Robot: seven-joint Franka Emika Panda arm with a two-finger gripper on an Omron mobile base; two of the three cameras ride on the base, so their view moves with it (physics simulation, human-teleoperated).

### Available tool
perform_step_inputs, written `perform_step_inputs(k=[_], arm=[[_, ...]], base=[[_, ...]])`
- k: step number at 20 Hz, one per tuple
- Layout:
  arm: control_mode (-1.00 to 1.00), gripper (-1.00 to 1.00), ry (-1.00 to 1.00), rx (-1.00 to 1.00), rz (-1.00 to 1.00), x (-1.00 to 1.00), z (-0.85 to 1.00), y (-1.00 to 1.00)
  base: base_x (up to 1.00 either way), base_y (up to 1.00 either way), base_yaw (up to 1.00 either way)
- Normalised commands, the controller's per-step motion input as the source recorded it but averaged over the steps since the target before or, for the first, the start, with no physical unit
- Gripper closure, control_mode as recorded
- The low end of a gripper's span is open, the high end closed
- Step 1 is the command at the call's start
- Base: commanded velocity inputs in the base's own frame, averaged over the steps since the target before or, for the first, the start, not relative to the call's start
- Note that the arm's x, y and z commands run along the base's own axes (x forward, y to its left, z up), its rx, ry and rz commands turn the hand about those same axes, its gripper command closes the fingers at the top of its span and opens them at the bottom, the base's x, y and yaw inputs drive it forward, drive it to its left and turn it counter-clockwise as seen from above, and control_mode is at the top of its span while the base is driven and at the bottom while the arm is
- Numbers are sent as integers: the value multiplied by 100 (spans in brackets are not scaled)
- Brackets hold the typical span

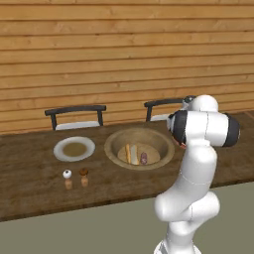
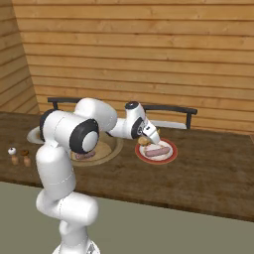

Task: Place one bun and one sausage from the bowl on each plate.

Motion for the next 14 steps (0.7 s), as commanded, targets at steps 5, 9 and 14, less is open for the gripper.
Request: perform_step_inputs(k=[5, 9, 14], arm=[[-100, -100, 0, 0, 0, -6, 0, -6], [-100, -100, 0, 1, 0, -11, 1, -9], [-100, -100, -4, 2, 3, -15, 46, 13]], base=[[0, 0, 0], [0, 0, 0], [0, 0, 0]])
